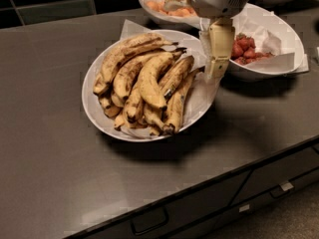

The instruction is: Pick banana from white bowl

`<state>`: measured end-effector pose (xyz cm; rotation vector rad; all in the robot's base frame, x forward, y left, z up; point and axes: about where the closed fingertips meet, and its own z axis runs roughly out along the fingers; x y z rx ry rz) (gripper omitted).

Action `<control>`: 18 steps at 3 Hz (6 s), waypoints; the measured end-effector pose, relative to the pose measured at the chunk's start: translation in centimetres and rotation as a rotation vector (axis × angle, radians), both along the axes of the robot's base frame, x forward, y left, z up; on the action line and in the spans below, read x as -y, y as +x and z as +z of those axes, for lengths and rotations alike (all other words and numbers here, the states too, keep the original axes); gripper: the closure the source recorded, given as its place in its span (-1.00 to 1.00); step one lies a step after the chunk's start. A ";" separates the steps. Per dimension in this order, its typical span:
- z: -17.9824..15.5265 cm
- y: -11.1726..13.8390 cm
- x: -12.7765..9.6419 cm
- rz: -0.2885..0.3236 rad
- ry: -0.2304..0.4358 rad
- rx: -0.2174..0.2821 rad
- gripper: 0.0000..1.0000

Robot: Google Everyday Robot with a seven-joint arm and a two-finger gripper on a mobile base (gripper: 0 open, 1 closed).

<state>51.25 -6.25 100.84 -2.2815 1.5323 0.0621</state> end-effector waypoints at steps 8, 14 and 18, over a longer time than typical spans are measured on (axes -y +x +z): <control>-2.5 6.9 -11.4 0.089 0.010 -0.107 -0.30; -2.5 6.9 -11.4 0.090 0.010 -0.107 -0.62; -2.3 8.5 -13.5 0.102 0.046 -0.086 -1.00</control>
Offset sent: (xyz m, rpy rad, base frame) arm -0.0006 0.0318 -0.0060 -0.1110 0.1541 0.0856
